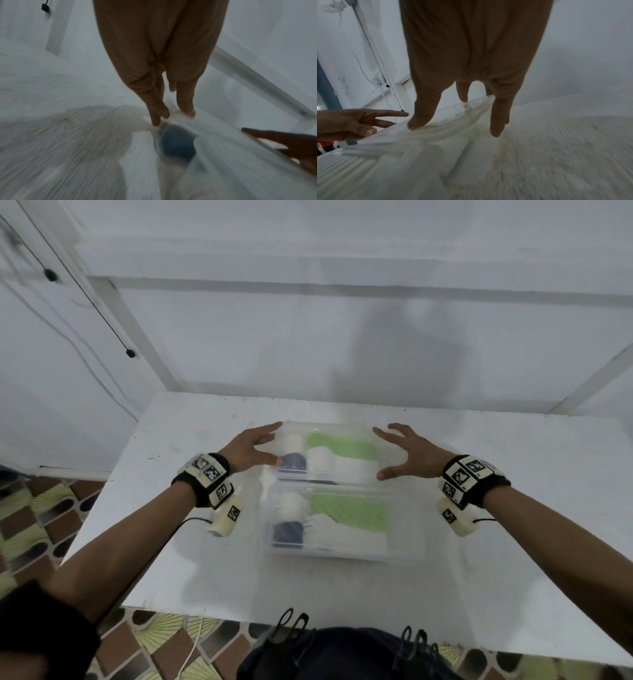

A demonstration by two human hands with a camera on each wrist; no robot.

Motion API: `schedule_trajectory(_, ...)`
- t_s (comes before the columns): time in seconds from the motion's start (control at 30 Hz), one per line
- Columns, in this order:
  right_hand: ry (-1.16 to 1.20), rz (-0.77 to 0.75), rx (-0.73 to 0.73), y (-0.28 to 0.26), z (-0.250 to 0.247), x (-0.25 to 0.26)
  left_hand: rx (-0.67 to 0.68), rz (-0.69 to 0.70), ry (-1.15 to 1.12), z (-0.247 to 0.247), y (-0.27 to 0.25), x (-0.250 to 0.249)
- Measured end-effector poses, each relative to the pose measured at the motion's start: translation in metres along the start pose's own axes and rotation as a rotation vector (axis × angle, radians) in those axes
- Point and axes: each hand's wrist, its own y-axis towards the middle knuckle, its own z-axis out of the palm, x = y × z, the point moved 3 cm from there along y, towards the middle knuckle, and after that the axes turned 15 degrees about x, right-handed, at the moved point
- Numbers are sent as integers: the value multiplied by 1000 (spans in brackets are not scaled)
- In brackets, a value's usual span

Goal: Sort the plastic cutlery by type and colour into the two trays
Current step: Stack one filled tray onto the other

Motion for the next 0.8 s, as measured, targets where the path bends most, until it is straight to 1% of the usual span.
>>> schedule_trajectory(0.07,51,-10,-105,-10,8,-3,-67,82,-40,13,-10,6)
schedule_trajectory(0.1,60,-16,-145,-15,14,-4,-84,104,-8,20,-15,7)
schedule_trajectory(0.13,55,-15,-162,-20,20,-5,-71,110,28,26,-20,7)
schedule_trajectory(0.2,52,11,-119,-33,34,-5,26,49,43,40,-28,5)
schedule_trajectory(0.23,64,29,-76,-42,40,-4,94,2,81,47,-31,3)
schedule_trajectory(0.27,60,41,-26,-51,48,-3,164,-46,171,55,-35,2)
schedule_trajectory(0.33,-41,27,68,-69,65,2,267,-129,476,70,-43,-2)
schedule_trajectory(0.4,-155,1,133,-83,83,10,324,-126,792,82,-49,-5)
schedule_trajectory(0.43,-181,-3,154,-87,88,14,337,-122,886,85,-52,-8)
schedule_trajectory(0.57,-248,38,203,-89,88,25,381,-180,1122,92,-53,-18)
schedule_trajectory(0.7,-311,22,189,-88,83,25,391,-182,1159,93,-50,-20)
schedule_trajectory(0.8,-333,31,176,-70,62,19,360,-206,1185,74,-33,-29)
